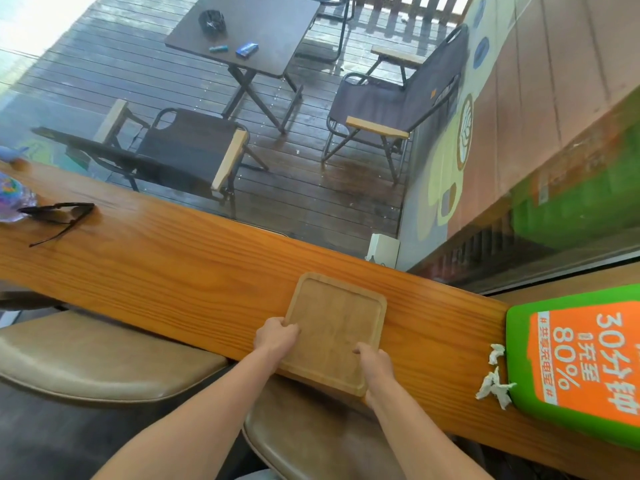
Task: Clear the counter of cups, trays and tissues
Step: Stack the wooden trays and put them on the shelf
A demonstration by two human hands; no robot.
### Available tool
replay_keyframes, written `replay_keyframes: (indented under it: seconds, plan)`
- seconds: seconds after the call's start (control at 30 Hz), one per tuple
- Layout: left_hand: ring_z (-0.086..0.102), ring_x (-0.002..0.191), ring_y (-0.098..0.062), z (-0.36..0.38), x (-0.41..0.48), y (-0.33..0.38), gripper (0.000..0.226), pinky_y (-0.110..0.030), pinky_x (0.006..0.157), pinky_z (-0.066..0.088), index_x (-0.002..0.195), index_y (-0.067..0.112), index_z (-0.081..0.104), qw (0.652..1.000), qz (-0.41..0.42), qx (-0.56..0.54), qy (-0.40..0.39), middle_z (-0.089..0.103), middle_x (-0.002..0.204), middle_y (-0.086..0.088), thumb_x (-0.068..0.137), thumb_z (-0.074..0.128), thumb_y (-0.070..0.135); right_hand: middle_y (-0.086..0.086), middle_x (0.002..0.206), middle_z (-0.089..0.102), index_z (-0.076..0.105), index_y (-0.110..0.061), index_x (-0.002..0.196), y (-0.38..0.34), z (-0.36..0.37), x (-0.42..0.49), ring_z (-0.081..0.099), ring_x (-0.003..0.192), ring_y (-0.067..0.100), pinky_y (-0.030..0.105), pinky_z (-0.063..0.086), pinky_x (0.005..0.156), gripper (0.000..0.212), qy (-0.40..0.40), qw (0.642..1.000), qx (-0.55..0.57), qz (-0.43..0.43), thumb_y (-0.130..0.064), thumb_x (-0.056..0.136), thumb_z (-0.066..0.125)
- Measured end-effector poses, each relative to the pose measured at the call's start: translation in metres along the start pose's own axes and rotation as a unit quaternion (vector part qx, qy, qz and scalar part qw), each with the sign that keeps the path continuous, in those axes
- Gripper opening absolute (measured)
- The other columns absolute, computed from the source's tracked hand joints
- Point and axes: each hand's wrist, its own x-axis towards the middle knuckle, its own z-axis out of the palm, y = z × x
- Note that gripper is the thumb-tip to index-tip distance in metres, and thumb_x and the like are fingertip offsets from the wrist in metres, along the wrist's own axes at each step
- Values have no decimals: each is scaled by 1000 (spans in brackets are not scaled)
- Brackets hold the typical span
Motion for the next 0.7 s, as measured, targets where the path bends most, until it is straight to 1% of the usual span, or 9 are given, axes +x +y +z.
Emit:
replay_keyframes:
  seconds: [0.1, 0.17, 0.3, 0.37, 0.43, 0.47, 0.53, 0.6, 0.7]
  plan:
    - [61, 109, -25, -2, -1, 3, 44, -37, 92, 53, 130, 15, 59, 999, 15, 30, -14, 65, 123, -5, 91, 56, 34, 9, 154, 36, 39, -8, 145, 1, -6, 3, 36, 138, 32, 47, 34, 107, 59, -15, 1000, 8, 3, -24, 92, 58]
    - [61, 109, -25, -1, -2, 5, 44, -35, 90, 53, 132, 14, 58, 999, 27, 38, -26, 64, 124, -6, 92, 55, 31, 10, 153, 38, 39, -8, 145, 1, -7, 3, 36, 138, 31, 46, 33, 107, 58, -15, 1000, 17, 2, -21, 91, 58]
    - [60, 108, -25, 2, -4, 7, 42, -31, 84, 51, 132, 13, 57, 998, 36, 37, -23, 64, 124, -6, 93, 54, 29, 9, 154, 35, 38, -9, 146, 6, -7, 2, 36, 137, 31, 45, 35, 105, 62, -14, 1000, 14, 0, -21, 90, 60]
    - [60, 102, -24, 0, -2, 6, 39, -30, 79, 50, 128, 13, 61, 999, 23, 15, -21, 65, 114, -4, 93, 53, 30, 10, 151, 40, 42, -8, 143, 7, -10, 3, 39, 134, 31, 44, 36, 102, 57, -18, 1000, 7, 0, -20, 90, 60]
    - [59, 93, -22, 0, 0, 6, 36, -31, 76, 49, 121, 14, 66, 1000, 9, -11, -12, 65, 101, 0, 92, 55, 33, 10, 149, 43, 44, -7, 141, 9, -12, 6, 40, 134, 31, 43, 36, 103, 54, -18, 1000, 10, 7, -18, 90, 60]
    - [59, 90, -21, 1, 2, 5, 36, -31, 76, 50, 118, 14, 67, 1000, 7, -14, -9, 65, 100, 0, 91, 57, 36, 10, 148, 44, 45, -6, 141, 9, -12, 7, 40, 134, 31, 42, 35, 104, 54, -19, 1000, 14, 10, -18, 90, 60]
    - [59, 91, -20, 4, 5, 2, 42, -32, 77, 51, 118, 13, 67, 1000, 6, -13, -4, 66, 104, -1, 89, 60, 42, 10, 148, 44, 43, -7, 143, 10, -12, 10, 41, 134, 31, 42, 35, 103, 59, -15, 1000, 22, 13, -21, 89, 63]
    - [60, 95, -22, 5, 9, 1, 52, -32, 78, 50, 121, 12, 65, 1000, -3, -25, 4, 66, 109, -4, 86, 63, 49, 10, 149, 44, 41, -8, 145, 9, -12, 14, 41, 134, 31, 43, 36, 103, 66, -10, 999, 33, 16, -28, 88, 66]
    - [60, 103, -26, 6, 16, 0, 66, -35, 79, 49, 124, 10, 62, 999, -17, -40, 17, 65, 118, -7, 81, 64, 59, 11, 142, 51, 44, -7, 142, 9, -14, 23, 49, 125, 32, 42, 41, 95, 72, -4, 998, 62, 13, -37, 83, 71]
